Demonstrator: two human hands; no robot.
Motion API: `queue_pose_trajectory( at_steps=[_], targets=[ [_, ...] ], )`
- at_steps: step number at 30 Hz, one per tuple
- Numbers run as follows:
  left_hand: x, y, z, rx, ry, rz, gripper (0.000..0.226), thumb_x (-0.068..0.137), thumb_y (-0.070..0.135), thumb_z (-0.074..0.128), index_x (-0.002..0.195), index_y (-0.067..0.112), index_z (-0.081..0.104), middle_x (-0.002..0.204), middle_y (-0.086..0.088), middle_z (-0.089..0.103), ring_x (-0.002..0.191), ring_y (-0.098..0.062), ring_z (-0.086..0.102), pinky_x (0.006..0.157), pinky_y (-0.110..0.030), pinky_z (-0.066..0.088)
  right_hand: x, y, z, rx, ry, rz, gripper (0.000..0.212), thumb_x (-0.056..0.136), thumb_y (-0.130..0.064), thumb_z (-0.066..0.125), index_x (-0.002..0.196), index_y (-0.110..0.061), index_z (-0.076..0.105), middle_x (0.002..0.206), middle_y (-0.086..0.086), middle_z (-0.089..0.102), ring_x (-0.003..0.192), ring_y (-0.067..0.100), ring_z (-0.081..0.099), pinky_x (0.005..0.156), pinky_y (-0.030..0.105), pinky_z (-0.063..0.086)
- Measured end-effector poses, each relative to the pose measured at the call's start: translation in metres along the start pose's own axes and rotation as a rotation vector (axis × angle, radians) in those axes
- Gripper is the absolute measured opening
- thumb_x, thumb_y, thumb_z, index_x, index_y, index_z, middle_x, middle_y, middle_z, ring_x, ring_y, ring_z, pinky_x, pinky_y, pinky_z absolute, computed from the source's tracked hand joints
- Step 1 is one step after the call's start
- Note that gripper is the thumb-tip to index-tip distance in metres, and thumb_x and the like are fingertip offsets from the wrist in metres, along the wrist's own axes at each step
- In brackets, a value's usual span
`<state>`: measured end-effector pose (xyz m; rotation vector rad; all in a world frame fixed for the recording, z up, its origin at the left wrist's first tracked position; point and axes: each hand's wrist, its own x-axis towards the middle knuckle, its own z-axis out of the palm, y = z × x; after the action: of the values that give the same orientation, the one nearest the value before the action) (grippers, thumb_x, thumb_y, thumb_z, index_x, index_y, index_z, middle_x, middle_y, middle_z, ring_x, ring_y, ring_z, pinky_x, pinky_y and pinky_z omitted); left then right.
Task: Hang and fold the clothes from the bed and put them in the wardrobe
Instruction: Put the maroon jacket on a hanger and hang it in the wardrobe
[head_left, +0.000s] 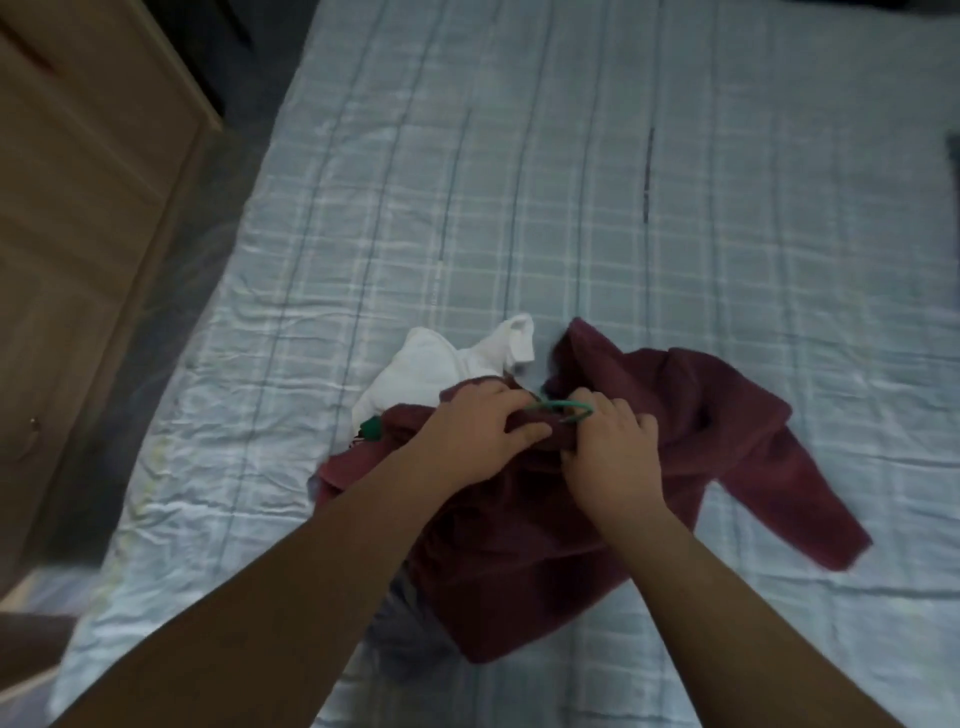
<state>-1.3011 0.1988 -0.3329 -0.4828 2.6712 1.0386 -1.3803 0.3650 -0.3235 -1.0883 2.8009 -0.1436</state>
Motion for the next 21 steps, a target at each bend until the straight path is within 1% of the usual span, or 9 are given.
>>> queue_pose_trajectory(
  at_steps=[2,5,7,9,12,14,17,19,21],
  targets=[
    [-0.031,0.02,-0.012,0.059,0.028,0.075,0.049,0.084,0.07,0.043,0.113,0.035,0.064,0.108,0.004,0.061,0.104,-0.022,0.058,0.089,-0.045,0.05,-0.029,-0.005,-0.026,0.033,0.034,-0.008,0.027,0.072,-0.028,0.064,0.096,-0.025,0.05,0.089,-0.006,0.059,0.085,0.027,0.056,0.07,0.04,0.034],
    [-0.073,0.05,-0.028,0.059,0.045,0.181,0.048,0.087,0.06,0.046,0.119,0.028,0.062,0.117,0.002,0.06,0.11,-0.022,0.057,0.095,-0.044,0.048,-0.06,-0.01,-0.07,0.102,0.08,0.014,0.013,0.081,-0.032,0.06,0.088,-0.03,0.049,0.085,-0.009,0.059,0.082,0.023,0.056,0.071,0.039,0.034],
    [-0.101,0.073,-0.041,0.027,0.058,0.21,0.029,0.091,0.046,0.058,0.112,0.026,0.06,0.11,0.003,0.059,0.104,-0.019,0.056,0.092,-0.041,0.047,-0.077,-0.013,-0.103,0.114,0.113,0.013,0.011,0.08,-0.032,0.058,0.09,-0.032,0.053,0.086,-0.011,0.061,0.085,0.021,0.055,0.075,0.039,0.035],
    [-0.127,0.097,-0.058,-0.022,0.109,0.206,0.015,0.091,0.035,0.065,0.101,0.027,0.057,0.094,0.011,0.056,0.09,-0.013,0.054,0.083,-0.037,0.047,-0.094,-0.018,-0.138,0.115,0.133,-0.039,0.022,0.073,-0.029,0.063,0.094,-0.031,0.056,0.089,-0.011,0.061,0.089,0.021,0.054,0.079,0.04,0.036],
    [-0.166,0.127,-0.09,-0.046,0.249,0.198,0.017,0.089,0.029,0.067,0.09,0.033,0.05,0.081,0.015,0.054,0.079,-0.01,0.053,0.076,-0.036,0.045,-0.118,-0.023,-0.189,0.126,0.218,-0.177,0.029,0.073,-0.027,0.067,0.101,-0.03,0.058,0.097,-0.01,0.059,0.094,0.021,0.054,0.08,0.04,0.037],
    [-0.195,0.142,-0.113,-0.044,0.334,0.207,0.02,0.089,0.025,0.067,0.087,0.032,0.048,0.081,0.014,0.054,0.078,-0.012,0.053,0.074,-0.036,0.045,-0.135,-0.025,-0.221,0.162,0.27,-0.255,0.036,0.076,-0.025,0.067,0.111,-0.032,0.059,0.108,-0.01,0.058,0.102,0.02,0.054,0.084,0.041,0.038],
    [-0.245,0.165,-0.148,-0.01,0.44,0.235,0.019,0.089,0.022,0.066,0.087,0.031,0.05,0.084,0.011,0.056,0.08,-0.012,0.054,0.074,-0.037,0.046,-0.162,-0.033,-0.271,0.203,0.297,-0.351,0.05,0.078,-0.023,0.064,0.126,-0.034,0.055,0.125,-0.013,0.055,0.118,0.016,0.049,0.095,0.04,0.036],
    [-0.282,0.181,-0.17,0.033,0.521,0.267,0.02,0.088,0.02,0.068,0.088,0.031,0.051,0.086,0.011,0.056,0.081,-0.013,0.053,0.074,-0.036,0.044,-0.181,-0.042,-0.304,0.271,0.321,-0.379,0.055,0.08,-0.026,0.061,0.133,-0.035,0.051,0.134,-0.013,0.053,0.124,0.015,0.046,0.102,0.043,0.037],
    [-0.319,0.196,-0.192,0.076,0.604,0.292,0.019,0.088,0.02,0.068,0.089,0.03,0.052,0.086,0.011,0.056,0.081,-0.012,0.052,0.074,-0.035,0.044,-0.196,-0.053,-0.336,0.357,0.353,-0.365,0.055,0.085,-0.035,0.057,0.139,-0.036,0.044,0.139,-0.01,0.052,0.127,0.016,0.047,0.106,0.047,0.039]
  ],
)
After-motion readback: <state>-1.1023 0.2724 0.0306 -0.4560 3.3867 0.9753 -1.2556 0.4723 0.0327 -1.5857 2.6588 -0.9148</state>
